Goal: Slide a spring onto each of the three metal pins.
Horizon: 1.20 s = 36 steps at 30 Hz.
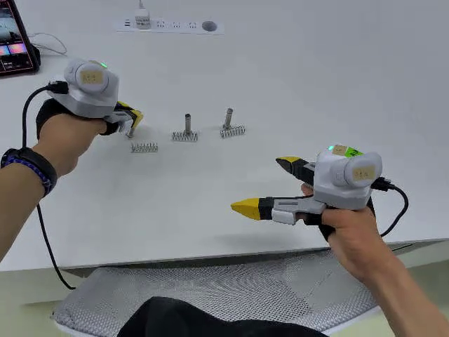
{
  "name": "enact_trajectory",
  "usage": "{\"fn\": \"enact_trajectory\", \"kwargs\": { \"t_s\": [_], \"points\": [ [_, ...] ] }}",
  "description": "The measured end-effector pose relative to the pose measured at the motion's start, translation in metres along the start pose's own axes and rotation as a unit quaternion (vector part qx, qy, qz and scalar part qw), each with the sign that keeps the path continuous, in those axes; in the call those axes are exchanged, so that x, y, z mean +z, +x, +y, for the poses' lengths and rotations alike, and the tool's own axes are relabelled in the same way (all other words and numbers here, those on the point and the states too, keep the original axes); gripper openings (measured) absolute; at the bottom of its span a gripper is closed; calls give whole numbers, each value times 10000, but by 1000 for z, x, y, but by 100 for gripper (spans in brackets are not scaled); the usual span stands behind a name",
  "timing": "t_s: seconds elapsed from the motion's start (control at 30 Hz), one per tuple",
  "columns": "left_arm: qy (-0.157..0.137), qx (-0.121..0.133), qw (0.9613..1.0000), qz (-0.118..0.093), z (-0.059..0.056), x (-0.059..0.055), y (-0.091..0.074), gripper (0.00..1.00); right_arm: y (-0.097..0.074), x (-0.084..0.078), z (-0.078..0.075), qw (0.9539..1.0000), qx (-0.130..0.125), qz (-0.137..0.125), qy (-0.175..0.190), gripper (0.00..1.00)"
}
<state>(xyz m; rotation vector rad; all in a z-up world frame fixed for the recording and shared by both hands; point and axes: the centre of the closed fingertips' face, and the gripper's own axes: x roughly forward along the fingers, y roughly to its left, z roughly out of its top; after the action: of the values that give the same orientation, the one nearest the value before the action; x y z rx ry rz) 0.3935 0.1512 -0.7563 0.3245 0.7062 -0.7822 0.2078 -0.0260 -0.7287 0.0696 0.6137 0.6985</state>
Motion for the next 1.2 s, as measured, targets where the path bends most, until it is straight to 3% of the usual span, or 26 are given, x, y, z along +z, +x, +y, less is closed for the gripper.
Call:
{"fn": "enact_trajectory", "kwargs": {
  "t_s": [0.3,0.93,1.2],
  "points": [
    [-70,119,9999,-62,8,-3,-7,7,0,1,1,10000,7,-35,16,93],
    [-208,192,9995,-108,11,-10,-18,7,3,1,4,10000,43,-4,-8,93],
    [-105,130,9998,-83,9,-11,-20,8,5,1,8,10000,62,15,-12,93]
  ]
}}
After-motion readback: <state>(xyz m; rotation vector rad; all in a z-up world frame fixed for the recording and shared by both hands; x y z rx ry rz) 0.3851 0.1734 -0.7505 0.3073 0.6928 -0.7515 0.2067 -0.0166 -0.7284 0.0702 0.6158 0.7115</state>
